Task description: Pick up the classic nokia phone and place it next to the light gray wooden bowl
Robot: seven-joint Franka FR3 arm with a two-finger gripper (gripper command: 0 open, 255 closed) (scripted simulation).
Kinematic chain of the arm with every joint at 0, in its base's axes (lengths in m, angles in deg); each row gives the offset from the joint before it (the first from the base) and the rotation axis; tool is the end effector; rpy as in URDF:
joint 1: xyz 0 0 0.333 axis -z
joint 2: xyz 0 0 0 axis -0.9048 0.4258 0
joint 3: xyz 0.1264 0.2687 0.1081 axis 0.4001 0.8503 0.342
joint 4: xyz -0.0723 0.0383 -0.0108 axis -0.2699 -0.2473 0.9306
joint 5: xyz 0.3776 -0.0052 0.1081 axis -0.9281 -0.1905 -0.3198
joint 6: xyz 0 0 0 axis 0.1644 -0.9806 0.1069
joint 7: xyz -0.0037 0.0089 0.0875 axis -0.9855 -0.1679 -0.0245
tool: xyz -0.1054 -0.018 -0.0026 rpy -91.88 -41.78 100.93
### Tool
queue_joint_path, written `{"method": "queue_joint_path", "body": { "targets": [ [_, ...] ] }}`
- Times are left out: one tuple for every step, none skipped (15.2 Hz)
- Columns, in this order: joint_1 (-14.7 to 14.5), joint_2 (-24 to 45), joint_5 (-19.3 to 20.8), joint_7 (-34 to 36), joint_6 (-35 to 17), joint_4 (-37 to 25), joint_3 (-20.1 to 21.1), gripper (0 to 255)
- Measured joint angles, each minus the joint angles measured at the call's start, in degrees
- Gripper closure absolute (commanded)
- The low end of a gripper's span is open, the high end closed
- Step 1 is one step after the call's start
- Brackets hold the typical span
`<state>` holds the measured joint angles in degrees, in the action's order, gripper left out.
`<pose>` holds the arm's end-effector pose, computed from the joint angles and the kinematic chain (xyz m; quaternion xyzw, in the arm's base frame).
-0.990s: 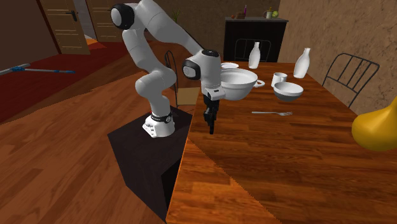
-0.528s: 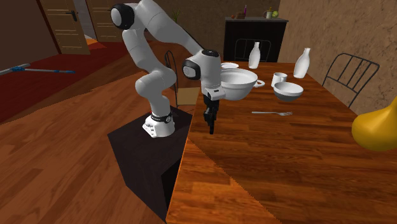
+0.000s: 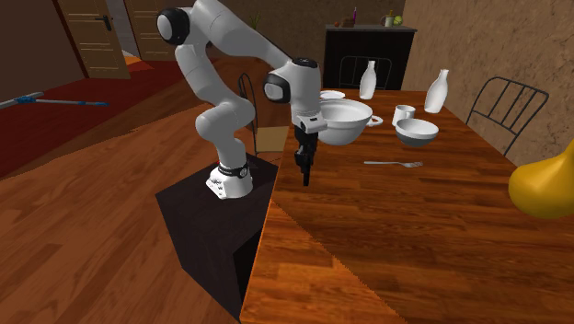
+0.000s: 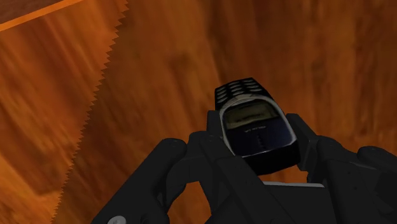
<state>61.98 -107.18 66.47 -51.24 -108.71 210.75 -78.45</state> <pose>0.3310 0.0387 0.3877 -0.9945 -0.0986 -0.0226 0.0251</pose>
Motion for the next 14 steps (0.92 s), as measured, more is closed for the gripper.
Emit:
{"method": "queue_joint_path", "body": {
  "targets": [
    [0.03, -0.50, 0.07, 0.04, 0.95, -0.45, -0.04, 255],
    [0.10, -0.86, 0.16, 0.03, 1.87, -1.00, -0.13, 255],
    [0.14, -1.27, 0.23, 0.06, 2.78, -1.51, -0.17, 255],
    [0.17, -1.78, 0.30, 0.10, 3.77, -1.98, -0.21, 255],
    [0.24, -2.31, 0.40, 0.06, 4.79, -2.48, -0.32, 255],
    [0.23, -2.39, 0.43, 0.18, 5.56, -3.16, -0.29, 255],
    [0.32, -2.65, 0.55, 0.12, 6.55, -3.88, -0.41, 255],
    [0.32, -2.95, 0.58, 0.21, 7.39, -4.43, -0.41, 255],
    [0.28, -3.08, 0.58, 0.37, 8.24, -5.16, -0.34, 255],
    [0.29, -3.29, 0.62, 0.44, 9.07, -5.78, -0.35, 255],
    [0.29, -3.61, 0.65, 0.52, 9.99, -6.39, -0.35, 255],
    [0.30, -3.92, 0.69, 0.58, 10.93, -7.03, -0.38, 255],
    [0.28, -4.14, 0.70, 0.68, 11.72, -7.58, -0.35, 255],
    [0.34, -4.21, 0.80, 0.67, 12.68, -8.48, -0.45, 255]
  ]
}}
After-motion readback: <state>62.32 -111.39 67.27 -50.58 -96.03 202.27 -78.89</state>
